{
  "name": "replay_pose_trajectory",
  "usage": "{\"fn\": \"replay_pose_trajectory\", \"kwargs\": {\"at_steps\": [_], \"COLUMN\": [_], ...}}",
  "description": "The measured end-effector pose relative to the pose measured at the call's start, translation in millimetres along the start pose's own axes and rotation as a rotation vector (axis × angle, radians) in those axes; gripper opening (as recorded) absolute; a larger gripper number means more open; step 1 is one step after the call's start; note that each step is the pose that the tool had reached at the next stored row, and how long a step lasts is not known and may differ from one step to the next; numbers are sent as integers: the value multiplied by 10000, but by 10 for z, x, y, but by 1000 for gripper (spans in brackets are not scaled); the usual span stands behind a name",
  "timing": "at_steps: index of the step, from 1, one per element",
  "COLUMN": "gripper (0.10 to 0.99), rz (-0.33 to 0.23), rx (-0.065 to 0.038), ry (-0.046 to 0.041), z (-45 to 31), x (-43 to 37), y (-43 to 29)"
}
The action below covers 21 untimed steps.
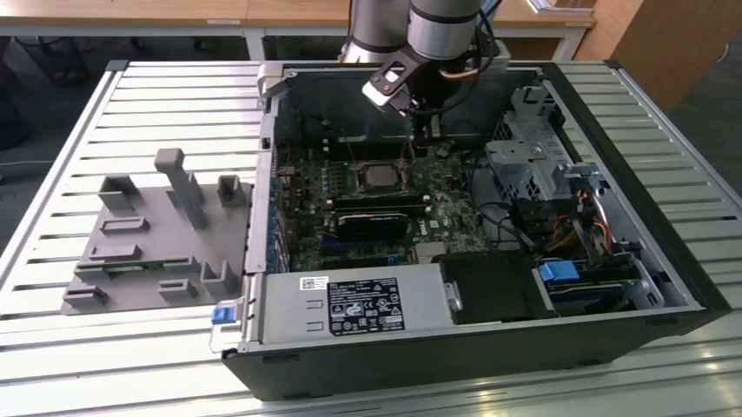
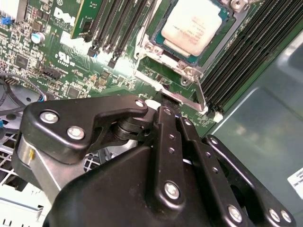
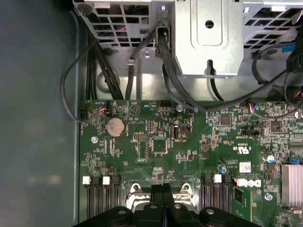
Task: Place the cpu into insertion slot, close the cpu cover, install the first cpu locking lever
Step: 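Place the cpu into insertion slot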
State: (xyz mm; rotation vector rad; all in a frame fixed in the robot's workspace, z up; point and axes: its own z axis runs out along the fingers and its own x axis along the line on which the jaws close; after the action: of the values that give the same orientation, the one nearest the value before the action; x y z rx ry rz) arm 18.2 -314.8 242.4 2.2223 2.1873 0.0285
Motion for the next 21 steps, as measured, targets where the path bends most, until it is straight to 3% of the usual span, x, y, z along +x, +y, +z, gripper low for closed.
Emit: {"fn": "replay_pose_trajectory", "kwargs": {"at_steps": [10, 17, 21], "gripper": [106, 106, 106], "rz": [1, 0, 0], "rx": [-1, -1, 1], "ry": [2, 2, 3], "z": [5, 105, 115], "x": [-1, -3, -5], "y": [-79, -198, -311]}}
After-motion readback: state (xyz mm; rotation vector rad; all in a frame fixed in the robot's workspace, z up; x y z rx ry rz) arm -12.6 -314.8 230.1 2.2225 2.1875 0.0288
